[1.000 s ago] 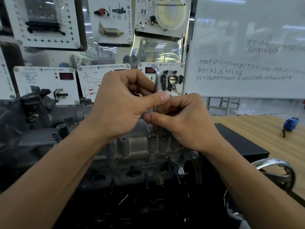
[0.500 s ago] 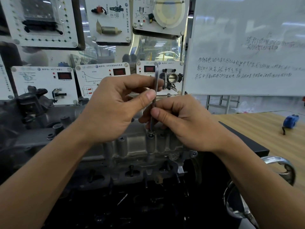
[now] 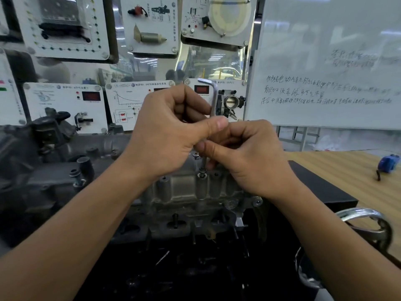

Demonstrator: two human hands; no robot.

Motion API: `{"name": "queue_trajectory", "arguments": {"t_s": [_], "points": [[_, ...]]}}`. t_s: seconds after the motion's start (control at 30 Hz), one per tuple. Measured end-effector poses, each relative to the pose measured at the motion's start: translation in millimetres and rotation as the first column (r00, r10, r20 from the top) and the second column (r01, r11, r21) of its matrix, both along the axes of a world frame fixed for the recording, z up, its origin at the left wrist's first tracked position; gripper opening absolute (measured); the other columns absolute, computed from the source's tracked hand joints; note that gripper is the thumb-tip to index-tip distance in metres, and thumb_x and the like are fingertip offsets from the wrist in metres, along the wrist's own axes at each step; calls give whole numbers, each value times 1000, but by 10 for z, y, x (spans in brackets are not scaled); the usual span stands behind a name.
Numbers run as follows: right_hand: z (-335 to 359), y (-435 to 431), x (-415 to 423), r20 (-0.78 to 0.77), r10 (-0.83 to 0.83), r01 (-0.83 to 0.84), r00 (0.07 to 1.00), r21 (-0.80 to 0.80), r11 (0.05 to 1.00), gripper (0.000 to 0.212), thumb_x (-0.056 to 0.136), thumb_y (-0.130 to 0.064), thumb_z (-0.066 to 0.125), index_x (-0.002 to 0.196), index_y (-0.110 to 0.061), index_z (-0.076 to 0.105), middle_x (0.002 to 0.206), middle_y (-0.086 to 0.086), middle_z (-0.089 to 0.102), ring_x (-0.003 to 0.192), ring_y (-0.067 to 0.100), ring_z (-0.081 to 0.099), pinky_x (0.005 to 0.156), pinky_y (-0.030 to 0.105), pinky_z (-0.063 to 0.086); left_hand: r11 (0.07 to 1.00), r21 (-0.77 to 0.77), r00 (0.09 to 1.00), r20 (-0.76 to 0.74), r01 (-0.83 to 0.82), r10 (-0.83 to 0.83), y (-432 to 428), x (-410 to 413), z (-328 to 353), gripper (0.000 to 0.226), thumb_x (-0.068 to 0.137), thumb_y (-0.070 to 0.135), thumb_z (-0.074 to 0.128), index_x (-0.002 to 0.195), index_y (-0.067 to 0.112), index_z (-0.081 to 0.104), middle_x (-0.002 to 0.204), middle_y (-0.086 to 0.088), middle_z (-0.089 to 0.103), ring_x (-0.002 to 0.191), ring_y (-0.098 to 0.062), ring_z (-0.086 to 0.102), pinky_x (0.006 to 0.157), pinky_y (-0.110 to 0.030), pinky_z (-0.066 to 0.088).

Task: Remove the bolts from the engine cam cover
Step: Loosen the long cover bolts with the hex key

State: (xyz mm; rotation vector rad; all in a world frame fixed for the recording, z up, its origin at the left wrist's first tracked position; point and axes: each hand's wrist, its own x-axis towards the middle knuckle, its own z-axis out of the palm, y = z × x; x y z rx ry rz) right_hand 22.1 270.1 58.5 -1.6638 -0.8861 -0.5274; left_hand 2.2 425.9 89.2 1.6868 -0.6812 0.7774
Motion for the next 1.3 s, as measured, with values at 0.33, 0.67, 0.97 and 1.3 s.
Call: {"name": "queue_trajectory", "arguments": {"t_s": [0.33, 0.67, 0.97, 1.3], "points": [[81, -71, -11, -10, 63, -64, 998, -261, 963, 18, 96, -12, 61, 100, -2, 75, 84, 2, 77, 61, 17, 72, 64, 40, 59, 978, 108, 984, -42, 177, -174, 75, -82, 5, 18, 92, 12, 59, 107, 15, 68, 90, 1, 77, 83, -16, 74, 69, -48, 61], [17, -13, -3, -4, 36, -36, 999, -40, 999, 12, 81, -16, 80, 79, -4, 76, 57, 5, 69, 47, 15, 62, 49, 26, 50, 996, -79, 999, 6, 44, -44, -70, -27, 25, 20, 64, 26, 82, 74, 13, 72, 68, 2, 75, 62, -12, 73, 58, -20, 57], [80, -64, -9, -3, 31, -31, 999, -242, 970, 17, 96, -17, 63, 94, -8, 77, 71, 12, 73, 60, 22, 69, 61, 45, 58, 959, 22, 955, -105, 282, -278, 109, -29, 15, 22, 88, 24, 60, 106, 16, 70, 91, 0, 77, 90, -16, 73, 74, -28, 58], [60, -78, 5, -7, 78, -79, 997, -95, 992, 9, 85, -18, 76, 82, -10, 76, 58, -1, 69, 51, 8, 62, 52, 21, 48, 994, -9, 993, -29, 113, -113, 42, -22, 32, 20, 69, 24, 77, 83, 10, 71, 78, -6, 76, 76, -19, 74, 70, -29, 60]]}}
